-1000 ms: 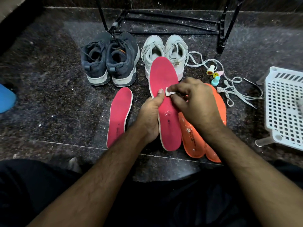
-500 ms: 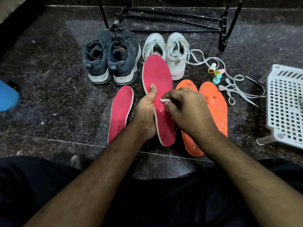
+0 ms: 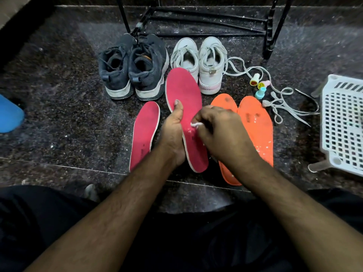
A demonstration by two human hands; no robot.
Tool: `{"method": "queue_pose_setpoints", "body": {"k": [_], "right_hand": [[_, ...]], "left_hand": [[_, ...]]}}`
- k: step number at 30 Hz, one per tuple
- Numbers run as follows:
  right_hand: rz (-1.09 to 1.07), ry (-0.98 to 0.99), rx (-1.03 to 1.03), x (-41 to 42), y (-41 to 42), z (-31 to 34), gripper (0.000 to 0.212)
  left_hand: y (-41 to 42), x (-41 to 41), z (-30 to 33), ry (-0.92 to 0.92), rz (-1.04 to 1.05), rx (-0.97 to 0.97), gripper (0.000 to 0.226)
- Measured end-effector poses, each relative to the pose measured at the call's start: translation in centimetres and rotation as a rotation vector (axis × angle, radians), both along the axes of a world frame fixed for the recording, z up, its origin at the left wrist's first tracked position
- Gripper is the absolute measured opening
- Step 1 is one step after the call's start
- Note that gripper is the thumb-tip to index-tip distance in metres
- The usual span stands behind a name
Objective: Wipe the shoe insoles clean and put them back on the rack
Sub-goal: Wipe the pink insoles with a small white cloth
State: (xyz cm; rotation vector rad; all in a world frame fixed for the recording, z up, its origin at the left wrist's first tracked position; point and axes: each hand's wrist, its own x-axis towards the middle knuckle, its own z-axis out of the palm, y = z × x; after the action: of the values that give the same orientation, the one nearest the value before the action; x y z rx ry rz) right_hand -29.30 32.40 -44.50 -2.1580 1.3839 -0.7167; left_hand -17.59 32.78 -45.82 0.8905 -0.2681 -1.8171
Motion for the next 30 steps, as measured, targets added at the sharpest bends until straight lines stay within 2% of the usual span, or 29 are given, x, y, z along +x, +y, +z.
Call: {"method": "queue_pose_setpoints", "body": {"k": [3,6,12,14,17,19,21,23,26,28,30], "right_hand": [[0.119,0.059,0.065,0.5,2.6,-0.3,0.015],[0.086,0.002,0.058,0.2,2.4,-0.7,0.018],[-0.029,-0.005,-0.175,0.6,-0.7,0.0,0.014],[0.019,-0.033,-0.134,0.7,-0.5,0.1,0.013],[0.104,-0.027,0.082,0.2,1.0,-0.3,0.008],[0.097,-0.062,0.122,-0.2,1.7,-0.5,0.008],[0.055,-0.158,0.128,-0.5,1.4,-0.6,0.010],[-0.002,-0.221,0.140,-0.6,0.1,-0.5,0.010],[-0.047,-0.184,0.127,-0.6,-1.2,-0.4,0.012],[-0.003,-0.146,0.106,-0.4,-0.6,-0.3,0.012],[0.080,-0.096,0.072,-0.2,0.7,-0.1,0.010]], "left_hand": [[-0.9,1.5,0.1,-0.015,0.094,-0.008,0.084],[-0.9,1.1,0.2,-0.015,0.077,0.004,0.087],[0.0,-0.4,0.5,0.037,0.002,0.010,0.084],[-0.1,0.0,0.7,0.009,0.004,0.004,0.090],[-1.0,1.5,0.8,-0.098,0.073,0.046,0.098],[-1.4,2.0,0.7,-0.039,0.148,0.037,0.095],[-1.0,1.6,0.8,0.003,0.099,0.040,0.086],[-0.2,0.5,0.8,-0.050,-0.042,0.012,0.072],[0.0,-0.6,0.1,-0.112,-0.059,0.015,0.058],[-0.2,-0.2,0.0,-0.104,-0.005,0.032,0.059],[-0.5,0.4,0.1,-0.118,-0.042,0.012,0.070]]}}
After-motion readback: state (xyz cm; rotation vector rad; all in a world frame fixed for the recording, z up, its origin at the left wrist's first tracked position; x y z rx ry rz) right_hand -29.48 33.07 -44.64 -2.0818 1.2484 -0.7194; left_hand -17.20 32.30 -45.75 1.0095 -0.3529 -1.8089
